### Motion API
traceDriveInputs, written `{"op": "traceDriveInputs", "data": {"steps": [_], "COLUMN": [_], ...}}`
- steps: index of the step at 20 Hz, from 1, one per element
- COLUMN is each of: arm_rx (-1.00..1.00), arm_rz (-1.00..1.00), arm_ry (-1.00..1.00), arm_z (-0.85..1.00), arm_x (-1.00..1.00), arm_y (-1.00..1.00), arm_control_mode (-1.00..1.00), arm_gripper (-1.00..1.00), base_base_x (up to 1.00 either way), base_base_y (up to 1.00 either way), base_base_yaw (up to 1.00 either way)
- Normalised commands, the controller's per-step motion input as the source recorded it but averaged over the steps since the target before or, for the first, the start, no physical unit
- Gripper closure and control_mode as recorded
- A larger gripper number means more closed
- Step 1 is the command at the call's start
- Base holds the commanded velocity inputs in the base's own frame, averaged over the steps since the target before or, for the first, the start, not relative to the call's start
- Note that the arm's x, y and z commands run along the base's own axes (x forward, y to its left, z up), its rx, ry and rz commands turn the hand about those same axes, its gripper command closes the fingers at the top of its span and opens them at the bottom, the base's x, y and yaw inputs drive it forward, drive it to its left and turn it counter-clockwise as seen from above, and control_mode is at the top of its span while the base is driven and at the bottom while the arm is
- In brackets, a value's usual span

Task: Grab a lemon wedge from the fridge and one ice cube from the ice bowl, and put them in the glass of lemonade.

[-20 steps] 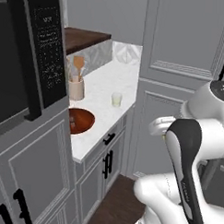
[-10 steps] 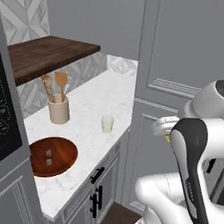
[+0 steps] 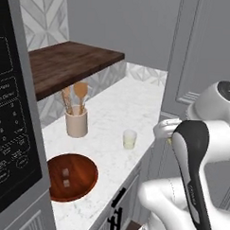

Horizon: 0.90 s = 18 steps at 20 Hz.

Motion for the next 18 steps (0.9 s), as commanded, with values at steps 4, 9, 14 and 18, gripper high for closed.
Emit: {"op": "traceDriveInputs", "data": {"steps": [4, 9, 14, 18], "arm_rx": [0.00, 0.00, 0.00, 0.00], "arm_rz": [0.00, 0.00, 0.00, 0.00], "arm_ry": [0.00, 0.00, 0.00, 0.00], "arm_z": [0.00, 0.00, 0.00, -0.05], "arm_x": [0.00, 0.00, 0.26, 1.00], "arm_y": [0.00, 0.00, 0.00, 0.03], "arm_control_mode": [1.00, 1.00, -1.00, -1.00], "arm_gripper": [1.00, 1.00, 1.00, 1.00], "base_base_x": [0.62, 0.00, 0.00, 0.00], "base_base_y": [-0.11, 0.00, 0.00, 0.00], "base_base_yaw": [0.07, 0.00, 0.00, 0.00]}}
